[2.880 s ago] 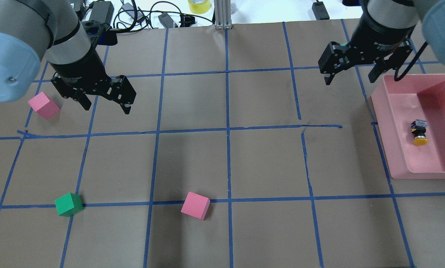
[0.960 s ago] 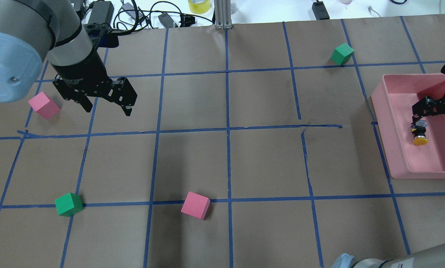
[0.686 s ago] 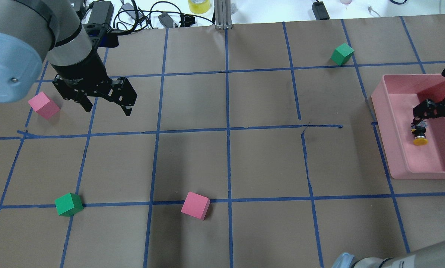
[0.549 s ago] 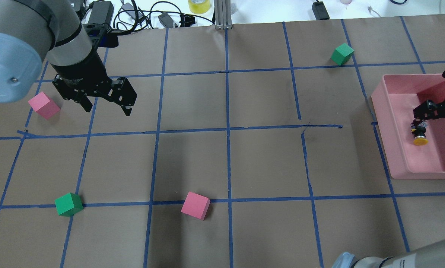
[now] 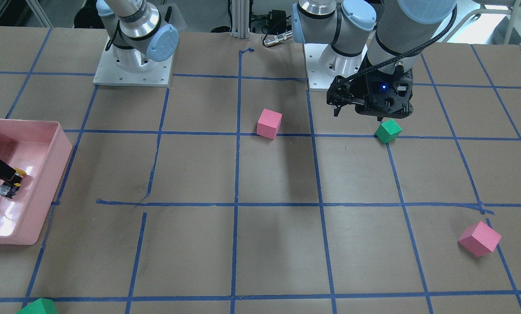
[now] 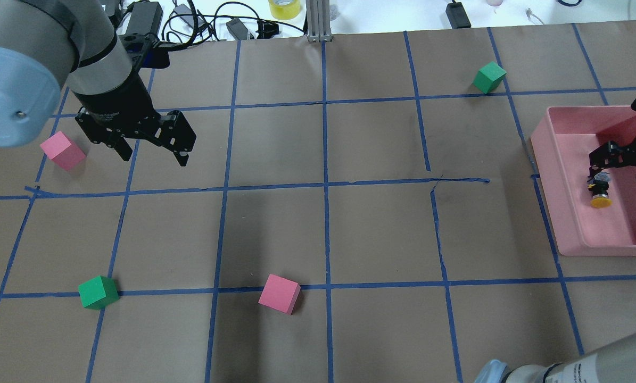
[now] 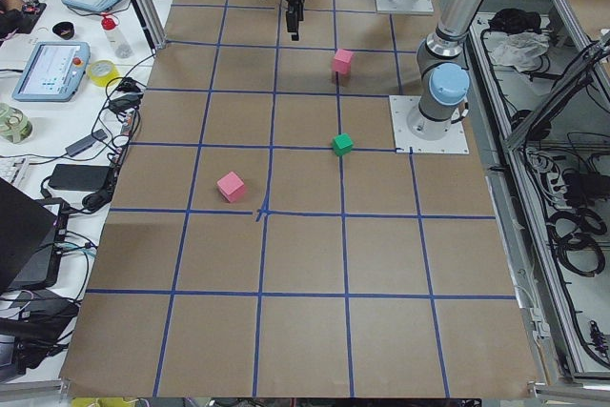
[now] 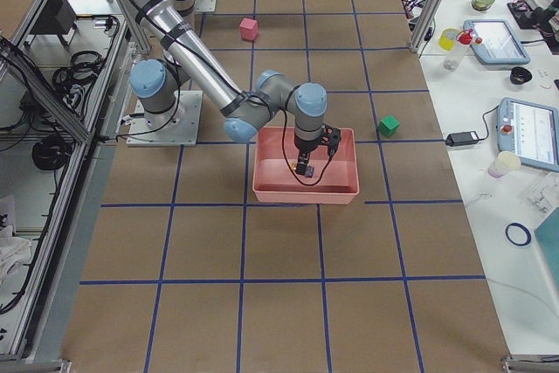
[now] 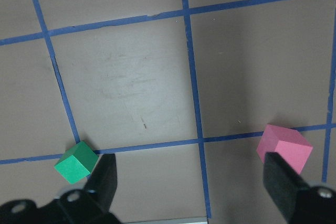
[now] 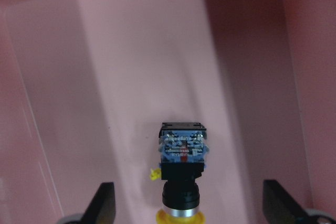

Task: Align button upright
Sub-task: 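Lower the right gripper into the bin onto the button switch, then close the right gripper on the button switch's clear body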

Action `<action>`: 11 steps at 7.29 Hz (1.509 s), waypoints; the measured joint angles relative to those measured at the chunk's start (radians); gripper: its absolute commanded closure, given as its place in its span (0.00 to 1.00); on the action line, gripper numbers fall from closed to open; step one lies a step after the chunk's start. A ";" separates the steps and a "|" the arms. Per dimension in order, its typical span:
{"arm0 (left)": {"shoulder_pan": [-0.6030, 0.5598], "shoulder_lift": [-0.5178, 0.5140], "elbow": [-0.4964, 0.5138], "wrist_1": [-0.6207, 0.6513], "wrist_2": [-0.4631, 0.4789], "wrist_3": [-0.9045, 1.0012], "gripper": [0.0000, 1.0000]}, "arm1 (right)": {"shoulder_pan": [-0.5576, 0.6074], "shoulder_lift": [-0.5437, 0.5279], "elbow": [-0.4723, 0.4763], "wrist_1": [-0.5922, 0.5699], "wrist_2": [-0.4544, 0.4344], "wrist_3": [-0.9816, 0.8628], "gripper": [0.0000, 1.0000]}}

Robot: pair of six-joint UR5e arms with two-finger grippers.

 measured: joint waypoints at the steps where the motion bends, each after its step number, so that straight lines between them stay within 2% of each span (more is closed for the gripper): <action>1: 0.000 0.000 0.000 0.000 0.000 0.000 0.00 | 0.000 0.015 0.000 -0.023 0.027 0.000 0.00; 3: 0.000 0.000 -0.001 -0.001 -0.002 -0.003 0.00 | 0.000 0.032 0.001 -0.055 0.046 -0.001 0.00; 11: 0.000 -0.004 -0.008 0.006 -0.006 -0.003 0.00 | -0.001 0.063 0.001 -0.062 0.033 -0.021 0.02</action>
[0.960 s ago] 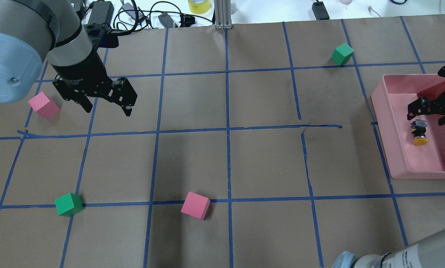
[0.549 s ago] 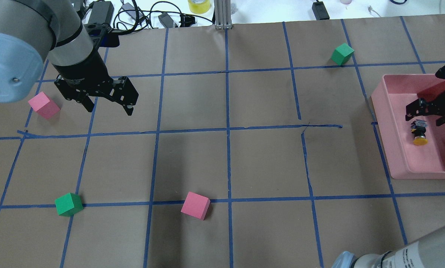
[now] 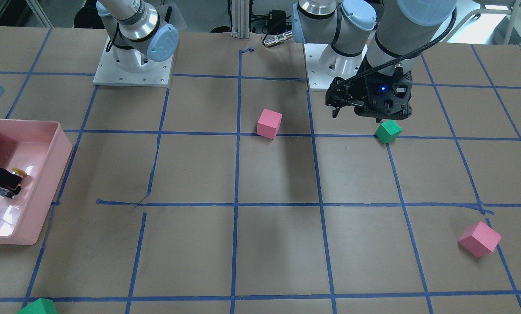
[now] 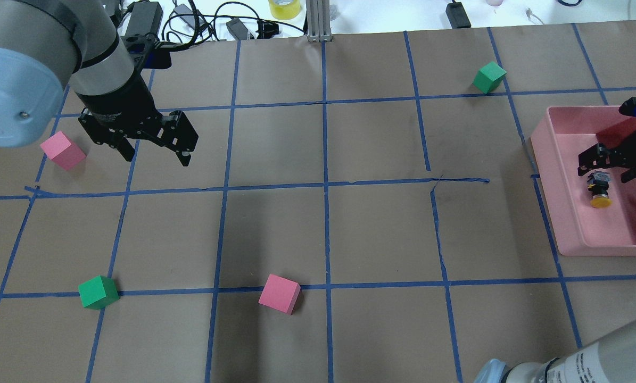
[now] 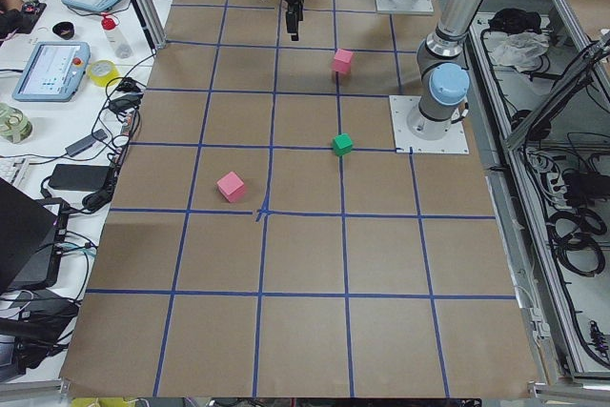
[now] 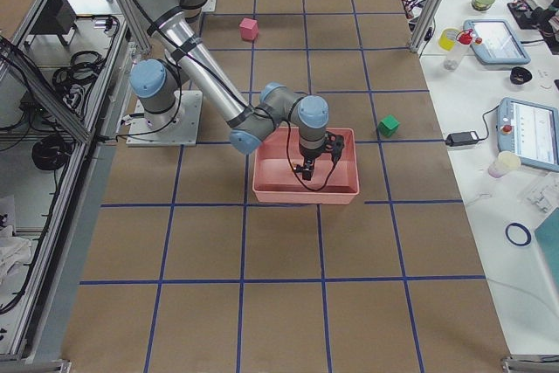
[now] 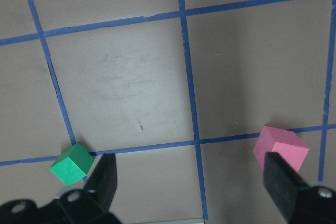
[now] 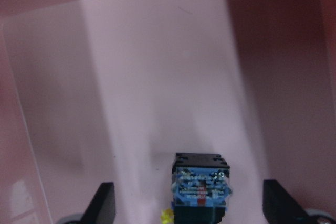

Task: Align button upright
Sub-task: 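Close the right gripper on the button switch's clear body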

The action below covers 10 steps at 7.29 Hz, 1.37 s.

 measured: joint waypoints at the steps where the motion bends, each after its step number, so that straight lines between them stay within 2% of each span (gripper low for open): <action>1: 0.000 0.000 -0.010 0.001 0.002 0.000 0.00 | 0.000 0.004 0.000 0.001 0.000 -0.008 0.01; 7: -0.002 0.006 -0.029 0.005 0.003 0.012 0.00 | 0.000 0.007 0.009 0.004 -0.010 -0.074 0.02; 8: -0.003 0.008 -0.029 0.005 0.001 0.014 0.00 | 0.000 0.007 0.009 0.004 -0.018 -0.078 0.15; 10: -0.005 0.008 -0.028 0.005 0.001 0.014 0.00 | 0.001 0.007 0.010 0.006 -0.033 -0.095 0.55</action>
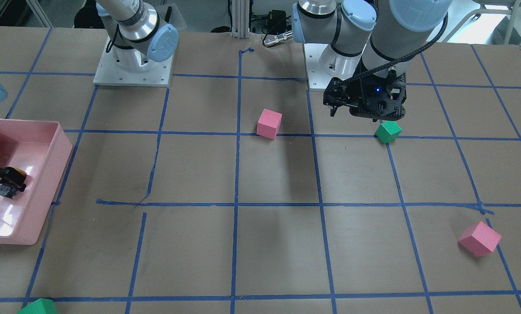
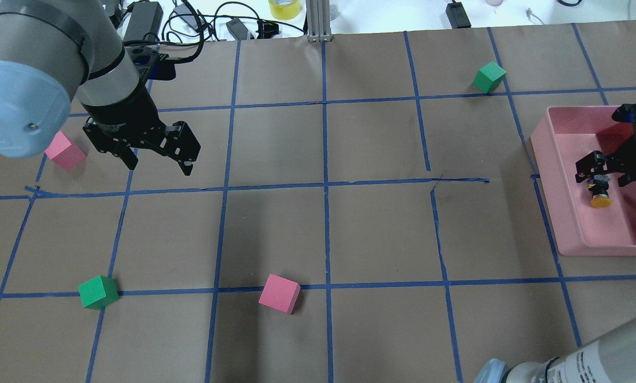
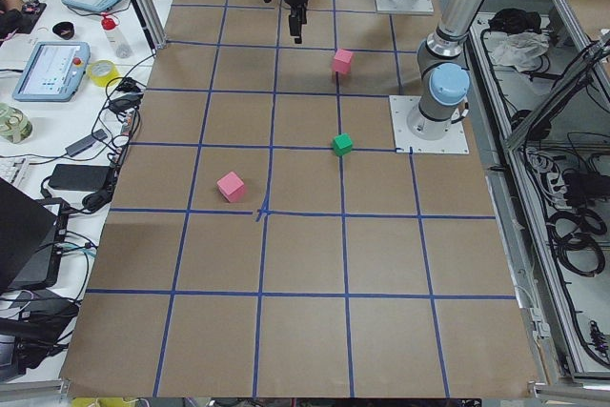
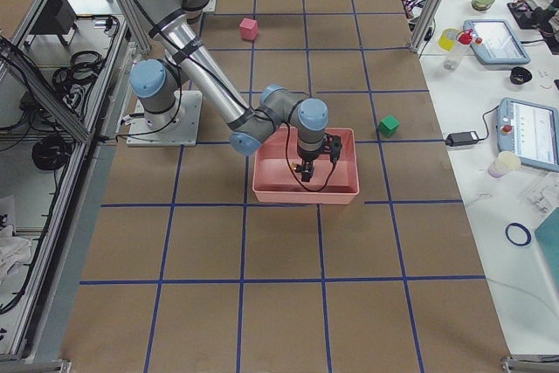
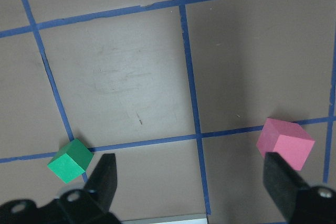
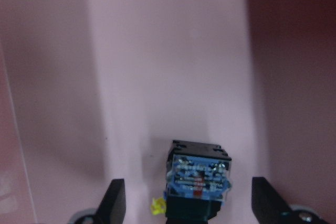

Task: Align button upright
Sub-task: 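Close the right gripper on the button switch's clear body, then lift the button switch out of the bin and carry it to table center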

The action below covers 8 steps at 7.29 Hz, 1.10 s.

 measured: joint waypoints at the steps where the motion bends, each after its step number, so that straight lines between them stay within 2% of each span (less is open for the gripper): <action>1: -0.001 -0.003 0.001 0.000 -0.002 -0.002 0.00 | 0.000 0.000 -0.001 0.002 -0.003 -0.013 0.70; 2: -0.002 -0.004 0.002 0.000 0.000 0.002 0.00 | 0.000 -0.001 -0.001 0.005 -0.006 -0.020 0.83; 4: -0.002 -0.006 0.004 0.009 0.000 0.011 0.00 | -0.001 -0.003 -0.003 0.006 -0.019 -0.027 1.00; 8: 0.000 -0.005 0.004 0.063 0.001 0.043 0.00 | 0.000 -0.027 -0.027 0.027 -0.023 -0.042 1.00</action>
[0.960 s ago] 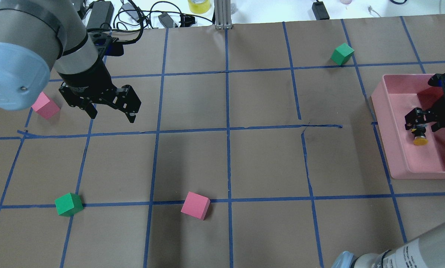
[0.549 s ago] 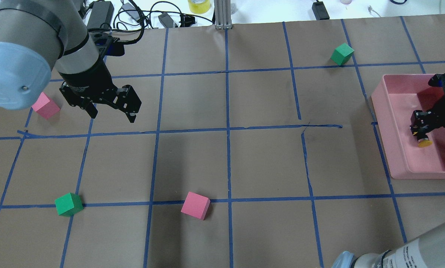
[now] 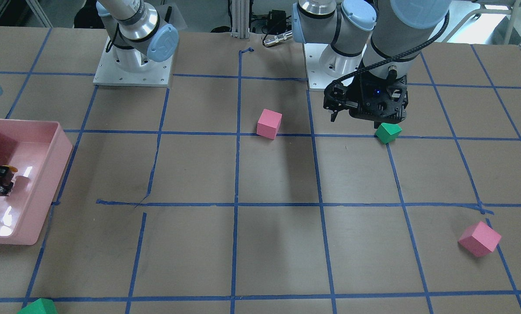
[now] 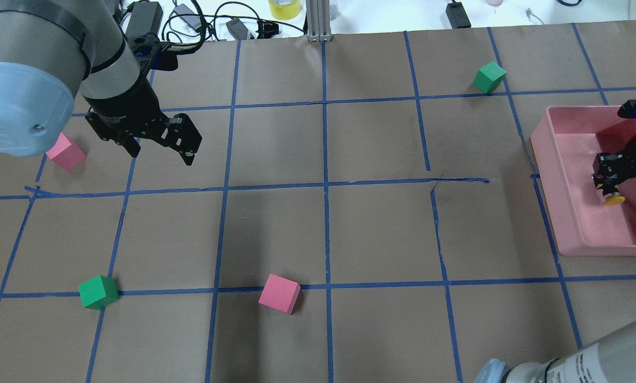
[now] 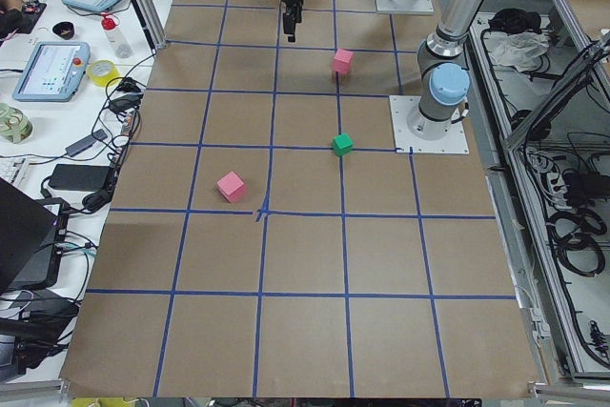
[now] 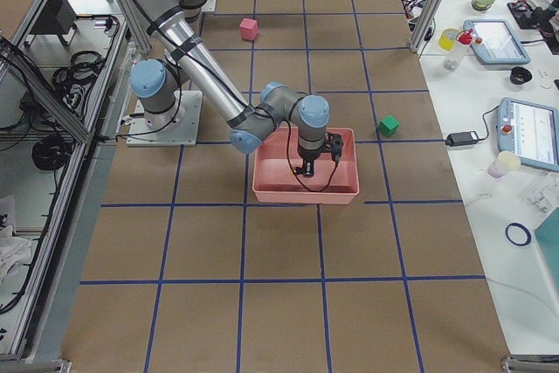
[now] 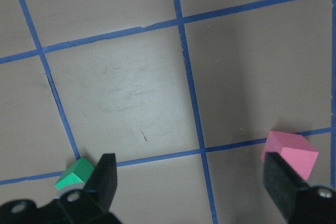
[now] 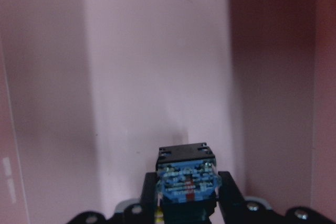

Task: Align button upright
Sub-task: 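Lift the button switch out of the bin and carry it to table center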

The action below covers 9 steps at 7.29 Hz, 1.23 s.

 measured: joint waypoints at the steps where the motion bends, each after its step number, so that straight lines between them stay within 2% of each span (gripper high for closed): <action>1: 0.005 0.000 -0.001 0.001 0.003 0.001 0.00 | 0.003 -0.022 -0.036 0.060 0.001 -0.002 1.00; 3: 0.009 0.000 -0.003 0.001 0.005 0.002 0.00 | 0.037 -0.060 -0.165 0.244 0.007 0.007 1.00; 5: 0.010 -0.001 -0.003 0.002 0.005 0.002 0.00 | 0.157 -0.120 -0.260 0.392 0.003 0.082 1.00; 7: 0.010 -0.001 -0.003 0.001 0.005 0.002 0.00 | 0.360 -0.153 -0.290 0.436 0.002 0.248 1.00; 9: 0.010 -0.001 -0.003 0.000 0.004 0.002 0.00 | 0.593 -0.132 -0.295 0.417 0.003 0.457 1.00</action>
